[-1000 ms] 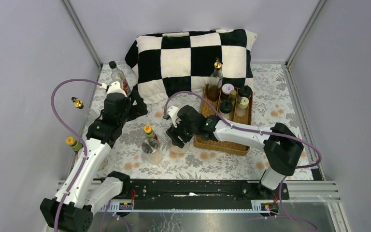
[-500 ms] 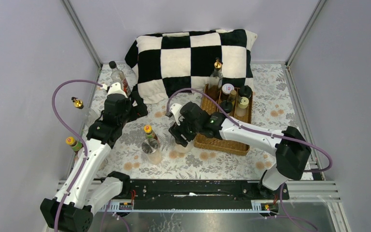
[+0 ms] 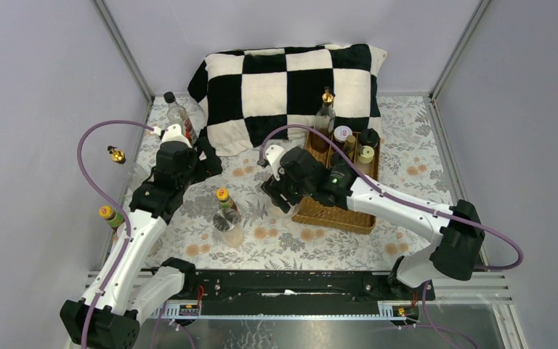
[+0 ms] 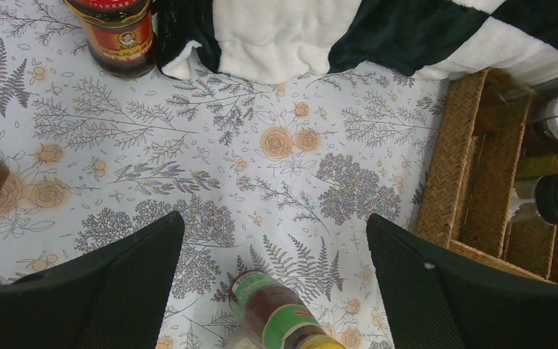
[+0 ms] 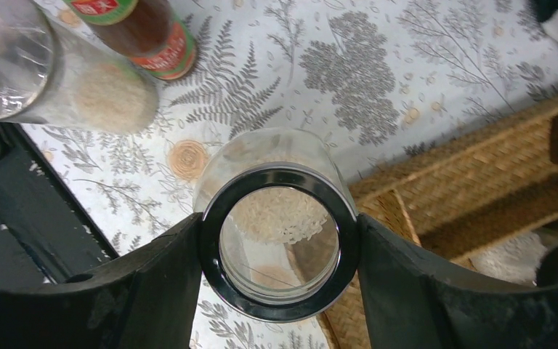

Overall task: Organize the condiment bottles
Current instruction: Pick up the bottle from the center of the board, then place the bottle in the storage box.

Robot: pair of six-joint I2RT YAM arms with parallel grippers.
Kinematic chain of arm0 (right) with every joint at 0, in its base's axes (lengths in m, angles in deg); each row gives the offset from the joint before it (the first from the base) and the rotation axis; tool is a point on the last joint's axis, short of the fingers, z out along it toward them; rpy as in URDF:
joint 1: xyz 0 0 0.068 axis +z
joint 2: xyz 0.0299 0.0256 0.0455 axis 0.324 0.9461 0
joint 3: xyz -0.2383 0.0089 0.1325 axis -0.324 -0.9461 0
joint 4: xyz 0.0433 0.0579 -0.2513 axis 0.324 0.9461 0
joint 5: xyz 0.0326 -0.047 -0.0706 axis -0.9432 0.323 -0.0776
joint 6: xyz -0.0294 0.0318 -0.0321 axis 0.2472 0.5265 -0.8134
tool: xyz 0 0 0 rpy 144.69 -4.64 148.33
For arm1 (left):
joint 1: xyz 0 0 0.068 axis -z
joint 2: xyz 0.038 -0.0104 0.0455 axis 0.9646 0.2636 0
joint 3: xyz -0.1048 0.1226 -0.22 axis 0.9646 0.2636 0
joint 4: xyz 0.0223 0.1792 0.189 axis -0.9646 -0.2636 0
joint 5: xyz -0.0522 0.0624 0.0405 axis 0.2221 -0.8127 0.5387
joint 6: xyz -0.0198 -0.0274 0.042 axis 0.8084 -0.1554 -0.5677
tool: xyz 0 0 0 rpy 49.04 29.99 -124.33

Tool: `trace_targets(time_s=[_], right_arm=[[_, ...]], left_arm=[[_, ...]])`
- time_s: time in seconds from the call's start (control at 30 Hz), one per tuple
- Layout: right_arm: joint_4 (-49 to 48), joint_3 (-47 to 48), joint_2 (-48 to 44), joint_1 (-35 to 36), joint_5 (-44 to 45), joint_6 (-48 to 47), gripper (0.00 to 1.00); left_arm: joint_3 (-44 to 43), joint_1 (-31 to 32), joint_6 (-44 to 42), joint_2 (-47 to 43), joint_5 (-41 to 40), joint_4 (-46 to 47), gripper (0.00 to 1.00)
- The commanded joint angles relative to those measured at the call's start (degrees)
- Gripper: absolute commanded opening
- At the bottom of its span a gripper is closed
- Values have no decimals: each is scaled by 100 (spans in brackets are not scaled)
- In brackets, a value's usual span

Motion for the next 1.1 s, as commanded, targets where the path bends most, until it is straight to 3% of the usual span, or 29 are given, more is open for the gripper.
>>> trace_targets(time_s=[0.0,0.6,1.07], right_arm=[[26,-35,-481,32,720,-143,54],[-75,-604,-882,-1218,834,-125,54],[-465,-1505,-1120,-1250,18,410,54]], left_arm=[[36,-23,-2,-82,74,172,99],[-200,-24,-141,145,154,137,99],[-51,-28,-187,133,162,145,99]])
